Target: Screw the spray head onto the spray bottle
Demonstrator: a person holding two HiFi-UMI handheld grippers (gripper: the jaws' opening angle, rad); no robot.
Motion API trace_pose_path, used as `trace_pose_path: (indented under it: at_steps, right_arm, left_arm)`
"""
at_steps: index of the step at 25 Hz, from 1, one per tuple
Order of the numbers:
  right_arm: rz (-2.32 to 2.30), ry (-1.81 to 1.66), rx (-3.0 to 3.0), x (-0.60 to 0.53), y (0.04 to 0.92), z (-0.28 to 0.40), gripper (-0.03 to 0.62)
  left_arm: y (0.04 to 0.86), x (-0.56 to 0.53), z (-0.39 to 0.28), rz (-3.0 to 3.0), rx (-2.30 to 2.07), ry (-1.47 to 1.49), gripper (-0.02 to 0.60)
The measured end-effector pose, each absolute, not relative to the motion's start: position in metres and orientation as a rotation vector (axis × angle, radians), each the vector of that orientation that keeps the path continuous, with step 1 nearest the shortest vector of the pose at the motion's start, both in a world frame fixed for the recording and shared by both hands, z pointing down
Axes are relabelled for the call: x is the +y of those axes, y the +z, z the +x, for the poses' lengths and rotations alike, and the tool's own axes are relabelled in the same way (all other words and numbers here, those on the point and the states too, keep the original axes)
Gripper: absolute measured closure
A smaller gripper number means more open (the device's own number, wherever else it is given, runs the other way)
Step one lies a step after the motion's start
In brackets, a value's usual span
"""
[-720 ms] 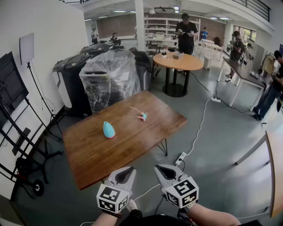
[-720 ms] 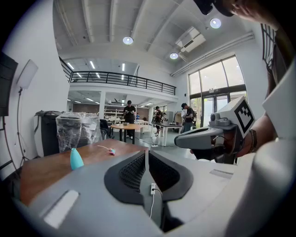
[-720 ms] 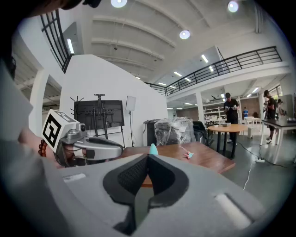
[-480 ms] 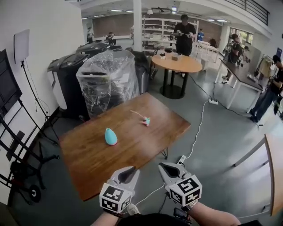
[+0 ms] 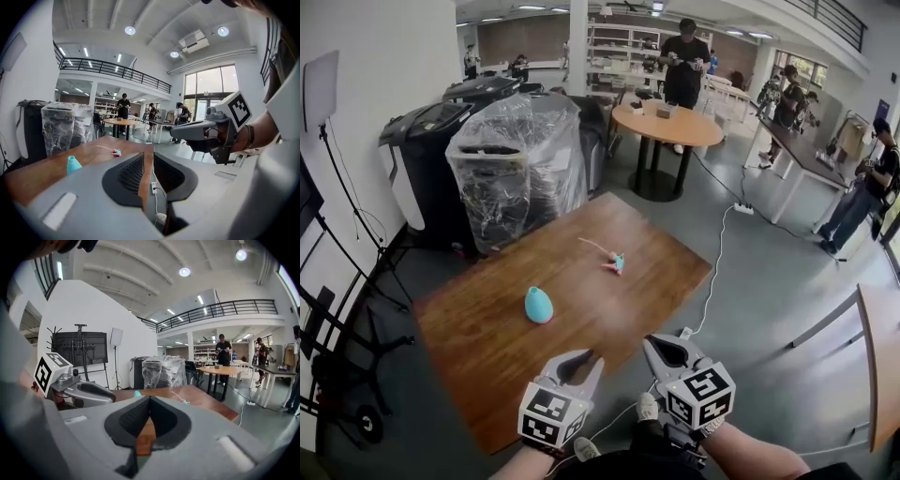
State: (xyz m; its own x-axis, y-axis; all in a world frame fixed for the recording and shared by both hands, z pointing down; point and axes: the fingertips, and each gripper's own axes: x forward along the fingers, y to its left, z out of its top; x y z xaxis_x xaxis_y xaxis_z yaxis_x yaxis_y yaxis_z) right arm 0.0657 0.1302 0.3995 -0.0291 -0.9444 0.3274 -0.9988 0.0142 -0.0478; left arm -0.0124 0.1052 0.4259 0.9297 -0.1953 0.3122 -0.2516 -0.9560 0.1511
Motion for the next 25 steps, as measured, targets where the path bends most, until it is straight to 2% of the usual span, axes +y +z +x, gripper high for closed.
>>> trace_pose_path:
  at_steps: [8,18,25]
  right_arm:
    - [1.998,0.469,-2.073,0.088,0.429,0.111,0.603]
    - [1.846,0.588,-2.135,0.017,0.470,0.208,0.603]
    - [1.715,0.677,-2.156,-0.014,0.500,0.257,0.603]
  left_arm:
    - [0.459,0.053,0.044,2.823,-0.385,0.507,0.473]
    - [0.538,-0.033,0.157,2.669,-0.524,0.691,0.462]
    - [0.599,-0.081,0.212,2.542,-0.621,0.820,0.450]
